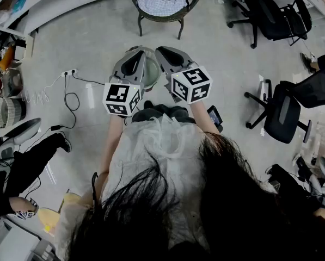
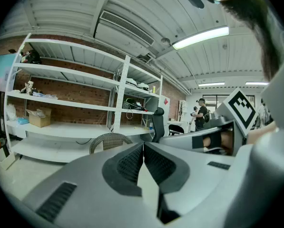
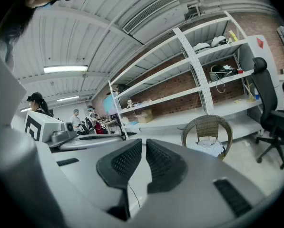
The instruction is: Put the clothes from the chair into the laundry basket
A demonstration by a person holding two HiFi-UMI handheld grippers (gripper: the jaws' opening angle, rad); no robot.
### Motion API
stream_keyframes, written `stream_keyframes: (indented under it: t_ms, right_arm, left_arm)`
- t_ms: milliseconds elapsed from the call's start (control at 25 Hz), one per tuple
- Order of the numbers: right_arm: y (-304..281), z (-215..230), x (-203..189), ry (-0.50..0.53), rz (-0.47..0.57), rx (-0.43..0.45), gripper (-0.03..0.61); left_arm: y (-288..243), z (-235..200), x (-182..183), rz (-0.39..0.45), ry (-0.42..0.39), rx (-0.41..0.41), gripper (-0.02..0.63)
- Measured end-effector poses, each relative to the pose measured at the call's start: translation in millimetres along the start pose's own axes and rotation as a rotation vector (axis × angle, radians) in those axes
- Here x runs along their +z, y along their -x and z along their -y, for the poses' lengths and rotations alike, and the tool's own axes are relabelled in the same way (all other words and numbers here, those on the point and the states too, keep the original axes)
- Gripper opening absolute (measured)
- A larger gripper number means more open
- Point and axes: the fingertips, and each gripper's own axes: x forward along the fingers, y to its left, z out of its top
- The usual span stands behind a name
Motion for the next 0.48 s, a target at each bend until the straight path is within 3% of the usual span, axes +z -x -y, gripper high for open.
stream_keyframes:
  t_ms: [480]
  right_arm:
    - [-6.7, -4.4, -6.6, -0.055, 0.001, -0.013, 0.044]
  left_arm:
    - [8.1, -11.8, -5.6, -0.001, 0.028, 0.001, 0.018]
